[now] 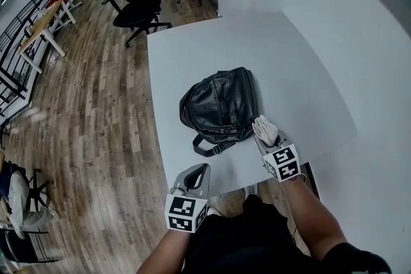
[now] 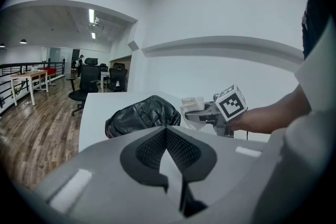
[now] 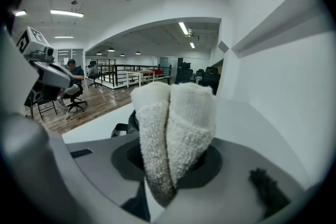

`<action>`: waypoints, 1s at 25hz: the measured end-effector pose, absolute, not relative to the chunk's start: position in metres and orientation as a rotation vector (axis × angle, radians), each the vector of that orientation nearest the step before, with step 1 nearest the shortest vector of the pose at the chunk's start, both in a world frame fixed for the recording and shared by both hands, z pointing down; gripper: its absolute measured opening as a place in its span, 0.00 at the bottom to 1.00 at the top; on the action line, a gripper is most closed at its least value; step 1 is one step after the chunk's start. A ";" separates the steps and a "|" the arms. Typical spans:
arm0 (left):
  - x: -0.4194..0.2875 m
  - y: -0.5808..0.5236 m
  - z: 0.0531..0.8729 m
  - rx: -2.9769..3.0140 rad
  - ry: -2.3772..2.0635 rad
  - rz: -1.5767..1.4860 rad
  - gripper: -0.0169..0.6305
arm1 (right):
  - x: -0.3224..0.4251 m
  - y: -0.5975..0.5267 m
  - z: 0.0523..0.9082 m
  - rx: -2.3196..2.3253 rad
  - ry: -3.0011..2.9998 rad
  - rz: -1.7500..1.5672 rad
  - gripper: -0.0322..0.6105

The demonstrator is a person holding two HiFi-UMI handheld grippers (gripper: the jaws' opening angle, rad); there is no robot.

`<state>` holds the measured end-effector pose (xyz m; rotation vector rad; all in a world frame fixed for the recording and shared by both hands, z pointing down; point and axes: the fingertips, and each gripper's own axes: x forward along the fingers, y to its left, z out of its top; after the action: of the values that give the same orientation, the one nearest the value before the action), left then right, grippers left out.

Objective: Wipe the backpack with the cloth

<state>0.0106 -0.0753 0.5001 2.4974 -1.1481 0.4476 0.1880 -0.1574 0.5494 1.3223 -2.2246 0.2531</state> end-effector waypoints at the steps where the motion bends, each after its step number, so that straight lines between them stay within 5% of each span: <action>1: 0.008 -0.073 0.499 2.502 -1.147 0.447 0.04 | 0.187 -0.155 0.548 1.329 -2.223 0.253 0.21; 25: -0.025 -0.051 0.493 2.522 -1.170 0.429 0.04 | 0.140 -0.143 0.485 1.375 -2.336 0.222 0.21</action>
<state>-0.0253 -0.0510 0.4933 2.5219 -1.1700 0.4292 0.1401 -0.1431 0.4850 1.3750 -2.3365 0.2218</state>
